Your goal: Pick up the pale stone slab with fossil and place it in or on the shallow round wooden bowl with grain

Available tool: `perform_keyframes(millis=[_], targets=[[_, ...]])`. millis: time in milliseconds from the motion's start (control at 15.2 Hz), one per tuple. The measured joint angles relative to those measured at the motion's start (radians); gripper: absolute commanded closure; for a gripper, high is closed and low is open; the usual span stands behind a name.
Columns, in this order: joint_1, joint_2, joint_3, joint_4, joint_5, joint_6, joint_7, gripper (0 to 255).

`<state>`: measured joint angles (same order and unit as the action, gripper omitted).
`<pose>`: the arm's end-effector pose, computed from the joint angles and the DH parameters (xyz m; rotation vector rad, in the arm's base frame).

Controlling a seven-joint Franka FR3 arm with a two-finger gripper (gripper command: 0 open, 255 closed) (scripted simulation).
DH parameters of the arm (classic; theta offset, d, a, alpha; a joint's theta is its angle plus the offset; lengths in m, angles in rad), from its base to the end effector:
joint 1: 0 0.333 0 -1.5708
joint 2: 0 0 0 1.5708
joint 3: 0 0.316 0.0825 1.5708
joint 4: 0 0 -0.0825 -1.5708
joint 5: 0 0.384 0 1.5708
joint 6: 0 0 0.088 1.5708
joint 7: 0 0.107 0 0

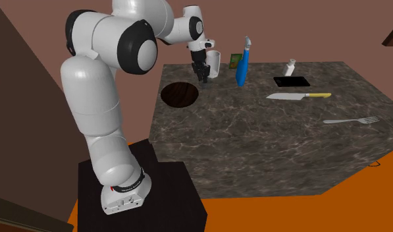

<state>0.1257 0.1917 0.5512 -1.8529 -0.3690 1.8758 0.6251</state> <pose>0.4850 0.3367 0.4232 2.8545 0.2668 0.0600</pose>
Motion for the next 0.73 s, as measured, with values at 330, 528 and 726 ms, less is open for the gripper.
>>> perform_keyframes(millis=[330,528,726], targets=[[0.001,0.002,0.002,0.005,0.003,-0.006,-0.004,255],[-0.001,-0.007,0.003,0.022,0.012,-0.033,-0.014,255],[-0.003,-0.019,0.004,0.043,0.022,-0.064,-0.028,255]])
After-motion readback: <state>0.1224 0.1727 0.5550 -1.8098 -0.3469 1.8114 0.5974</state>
